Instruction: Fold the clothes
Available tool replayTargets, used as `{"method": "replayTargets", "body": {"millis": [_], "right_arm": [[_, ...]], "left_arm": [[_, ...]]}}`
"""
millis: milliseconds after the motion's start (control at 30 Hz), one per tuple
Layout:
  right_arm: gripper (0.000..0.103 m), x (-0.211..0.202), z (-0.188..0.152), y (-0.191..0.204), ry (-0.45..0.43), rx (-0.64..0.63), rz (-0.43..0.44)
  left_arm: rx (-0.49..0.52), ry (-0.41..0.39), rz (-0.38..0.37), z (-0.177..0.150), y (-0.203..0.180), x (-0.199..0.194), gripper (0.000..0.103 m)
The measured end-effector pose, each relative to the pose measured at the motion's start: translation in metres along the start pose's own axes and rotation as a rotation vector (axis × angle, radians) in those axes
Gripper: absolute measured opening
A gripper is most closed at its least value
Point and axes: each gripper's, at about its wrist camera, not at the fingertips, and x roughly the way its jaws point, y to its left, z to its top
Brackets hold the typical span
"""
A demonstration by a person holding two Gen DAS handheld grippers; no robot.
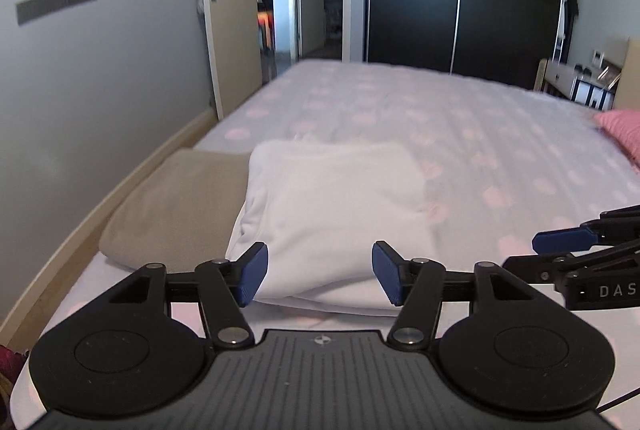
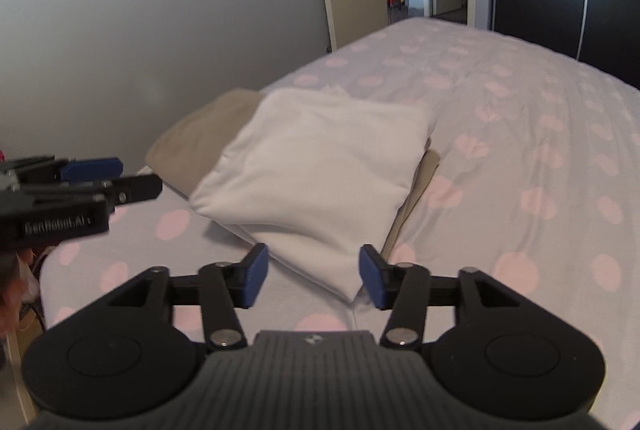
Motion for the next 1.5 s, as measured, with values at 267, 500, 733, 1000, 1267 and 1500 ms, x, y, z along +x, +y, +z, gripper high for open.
{"method": "replayTargets", "body": {"millis": [267,500,733,1000,1267,1500], "right_arm": [[0.071,-0.100,-0.022,0.011,-0.060,0.046,-0.037],[0.076,-0.173,-0.051,0.019,-0.105,0.062,-0.074],[0.078,-0.214,-0.091,0.022,-0.142,0.076,-0.093],[0.078,-0.231,-0.135,0.026,-0.170,0.145,-0.082],[0.079,-0.238,-0.168,0.043,-0.192,0.121,-0.119],[0.079,-0.235,-0.180,0.046,-0.188,0.134,-0.116]], "left_arm": [[-0.039,-0.018,0.037,-0.012,-0.037,-0.073,0.073],[-0.025,-0.016,0.073,-0.027,-0.071,-0.123,0.074],[-0.056,-0.022,0.036,-0.046,-0.094,-0.150,0.074],[-0.090,-0.027,0.048,-0.081,-0.105,-0.166,0.075],[-0.108,0.003,0.045,-0.106,-0.109,-0.171,0.075],[-0.093,0.004,0.038,-0.113,-0.113,-0.176,0.075]]}}
